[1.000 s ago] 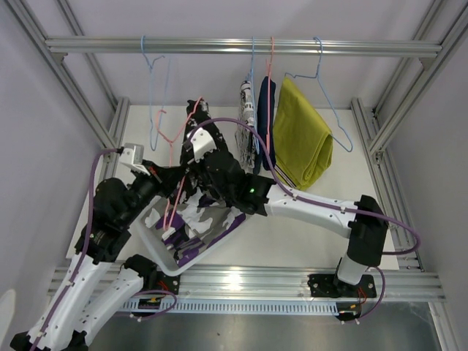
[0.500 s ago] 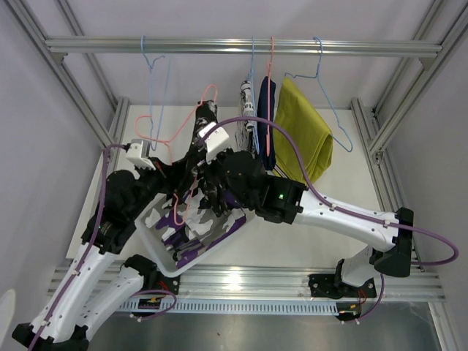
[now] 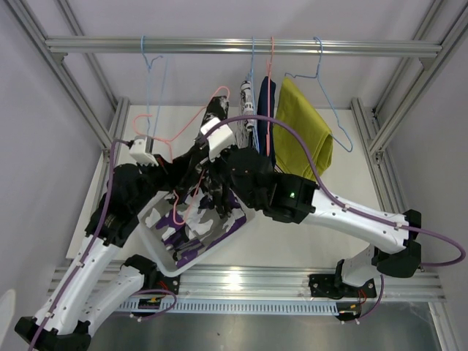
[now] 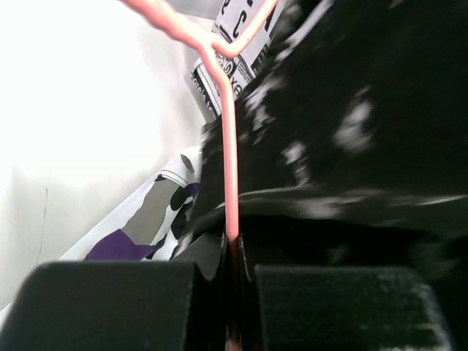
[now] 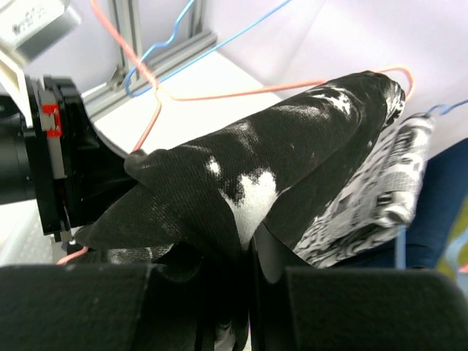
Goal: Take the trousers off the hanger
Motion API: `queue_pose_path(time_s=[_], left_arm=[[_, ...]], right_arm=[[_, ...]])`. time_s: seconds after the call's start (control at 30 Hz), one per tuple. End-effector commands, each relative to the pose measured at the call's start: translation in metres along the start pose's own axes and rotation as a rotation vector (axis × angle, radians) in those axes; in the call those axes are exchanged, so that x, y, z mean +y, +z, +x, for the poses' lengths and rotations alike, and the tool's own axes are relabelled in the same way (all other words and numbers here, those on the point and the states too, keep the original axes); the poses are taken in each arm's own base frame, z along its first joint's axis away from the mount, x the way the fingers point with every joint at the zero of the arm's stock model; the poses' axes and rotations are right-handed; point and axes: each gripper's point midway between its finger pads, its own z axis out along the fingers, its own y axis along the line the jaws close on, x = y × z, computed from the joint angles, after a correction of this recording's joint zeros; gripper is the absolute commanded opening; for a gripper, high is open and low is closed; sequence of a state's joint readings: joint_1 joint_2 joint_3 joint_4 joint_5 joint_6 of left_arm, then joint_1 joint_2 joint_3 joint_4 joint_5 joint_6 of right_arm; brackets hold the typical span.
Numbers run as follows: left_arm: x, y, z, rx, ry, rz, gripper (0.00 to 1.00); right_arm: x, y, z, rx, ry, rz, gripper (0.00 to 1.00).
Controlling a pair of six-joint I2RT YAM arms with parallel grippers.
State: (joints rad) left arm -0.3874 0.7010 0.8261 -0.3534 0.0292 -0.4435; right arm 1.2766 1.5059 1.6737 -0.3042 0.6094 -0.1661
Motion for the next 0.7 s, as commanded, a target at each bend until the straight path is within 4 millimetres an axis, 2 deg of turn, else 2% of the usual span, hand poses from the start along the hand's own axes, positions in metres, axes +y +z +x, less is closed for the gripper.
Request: queue_pose_path(time_s=[0.0, 0.3, 0.47, 0.53, 0.6, 0.63, 0.67], left_arm=[[0.004, -0.001, -0.013, -0.028, 0.024, -0.028, 0.01], [0.005, 0.001, -0.010, -0.016, 0.023, -0.029, 0.00], [0.001, 0.000, -0.011, -0.017, 0.024, -0.015, 0.00], [0.001, 0.000, -0.011, -0.017, 0.024, -0.013, 0.00], [0.001, -0.001, -0.012, -0.022, 0.024, -0.011, 0.00], [0.001, -0.001, -0.011, -0.020, 0.024, -0.012, 0.00], [0.001, -0.001, -0.011, -0.021, 0.026, -0.010, 0.01]], right_arm=[[-0.062, -0.061, -0.122, -0.313, 0.182, 0.087, 0.00], [-0.095, -0.078, -0.134, -0.317, 0.173, 0.201, 0.00], [-0.117, -0.082, -0.133, -0.295, 0.180, 0.291, 0.00], [-0.124, -0.079, -0.123, -0.269, 0.193, 0.301, 0.00], [-0.121, -0.073, -0.113, -0.252, 0.201, 0.282, 0.00], [-0.116, -0.065, -0.097, -0.225, 0.204, 0.280, 0.00], [-0.114, -0.064, -0.089, -0.217, 0.215, 0.270, 0.00]])
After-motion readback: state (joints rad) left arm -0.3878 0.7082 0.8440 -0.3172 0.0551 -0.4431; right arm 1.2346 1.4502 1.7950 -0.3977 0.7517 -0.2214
